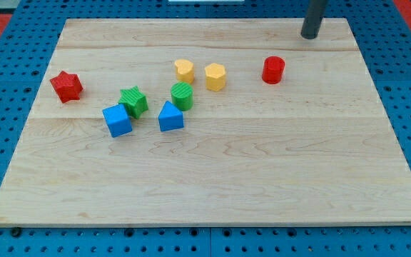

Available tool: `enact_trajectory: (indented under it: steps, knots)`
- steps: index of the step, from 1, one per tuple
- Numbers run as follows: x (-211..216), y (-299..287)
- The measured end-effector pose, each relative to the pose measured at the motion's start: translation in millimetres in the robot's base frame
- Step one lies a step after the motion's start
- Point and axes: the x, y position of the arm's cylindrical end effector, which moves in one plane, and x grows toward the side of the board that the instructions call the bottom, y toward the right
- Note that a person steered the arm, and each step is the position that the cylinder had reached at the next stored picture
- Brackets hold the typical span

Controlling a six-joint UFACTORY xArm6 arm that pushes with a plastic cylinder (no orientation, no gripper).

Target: Place the red circle above the yellow hexagon

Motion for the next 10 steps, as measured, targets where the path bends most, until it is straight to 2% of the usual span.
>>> enact_trajectory:
  steps: [1,2,3,4,5,6,7,8,10]
  knots:
    - [43.3,-20.4]
    - [78.9,4.2]
    - [81.6,-79.5]
    - [62.8,-134.6]
    - [67.6,-134.7]
    - [83.6,-88.4]
    - [113.2,-97.0]
    - [128.0,-138.0]
    - [70.0,-150.3]
